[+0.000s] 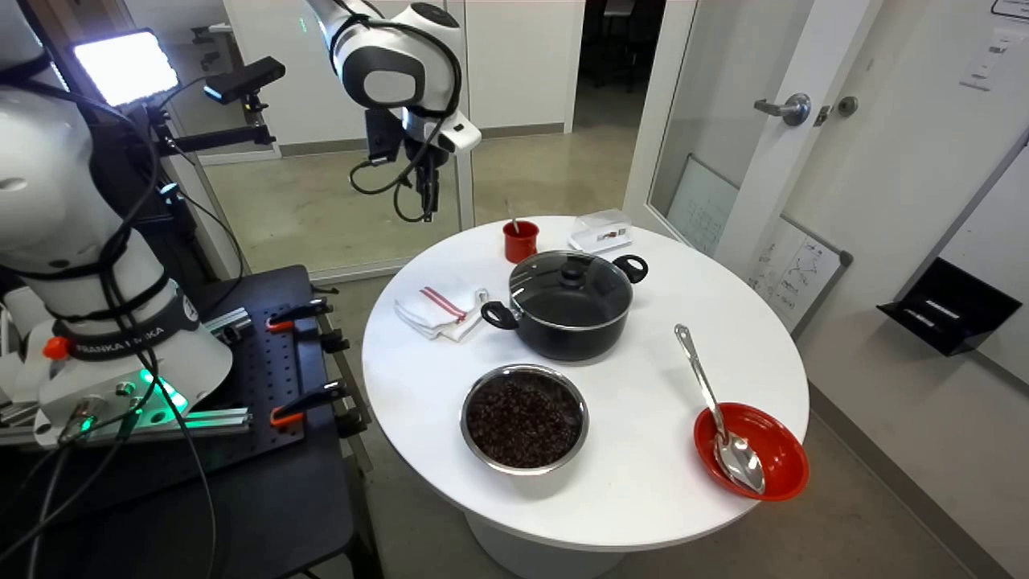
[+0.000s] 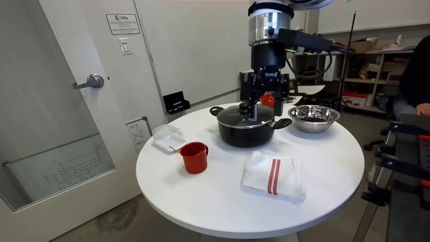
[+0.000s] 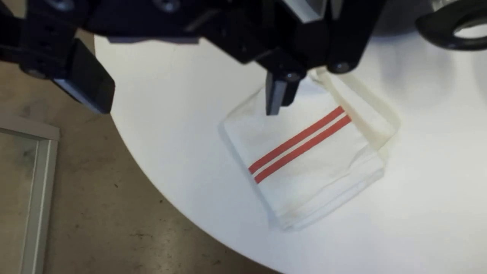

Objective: Use the towel to wipe the top of the pot

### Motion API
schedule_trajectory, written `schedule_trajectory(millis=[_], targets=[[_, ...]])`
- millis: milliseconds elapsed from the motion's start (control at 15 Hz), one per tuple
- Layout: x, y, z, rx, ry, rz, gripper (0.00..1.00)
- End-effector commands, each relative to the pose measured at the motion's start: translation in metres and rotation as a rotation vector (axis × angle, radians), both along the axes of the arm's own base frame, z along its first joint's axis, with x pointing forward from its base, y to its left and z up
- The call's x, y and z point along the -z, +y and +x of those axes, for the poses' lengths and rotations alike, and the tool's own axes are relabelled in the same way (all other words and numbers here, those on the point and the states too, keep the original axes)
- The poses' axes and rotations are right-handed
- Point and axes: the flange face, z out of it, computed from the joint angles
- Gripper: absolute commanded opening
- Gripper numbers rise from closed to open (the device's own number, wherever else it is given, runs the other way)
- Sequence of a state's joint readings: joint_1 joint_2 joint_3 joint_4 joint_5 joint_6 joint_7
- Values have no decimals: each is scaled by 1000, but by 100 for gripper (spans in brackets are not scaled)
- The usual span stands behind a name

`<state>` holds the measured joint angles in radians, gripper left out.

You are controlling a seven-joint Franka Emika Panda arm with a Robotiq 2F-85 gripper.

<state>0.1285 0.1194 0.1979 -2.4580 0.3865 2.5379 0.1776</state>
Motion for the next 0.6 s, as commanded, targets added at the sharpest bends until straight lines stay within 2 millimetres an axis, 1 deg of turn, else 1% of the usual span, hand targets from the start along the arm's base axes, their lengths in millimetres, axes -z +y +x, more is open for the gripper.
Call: schedule_trajectory(millis=[0, 200, 267, 467, 533], targets=[[9, 22, -12, 184, 18, -28, 100], [24, 18, -19, 278, -9, -121, 100], [25, 19, -19, 310, -20, -144, 100], [29, 31, -15, 360, -48, -194, 100], [35, 34, -11, 393, -28, -183, 100]])
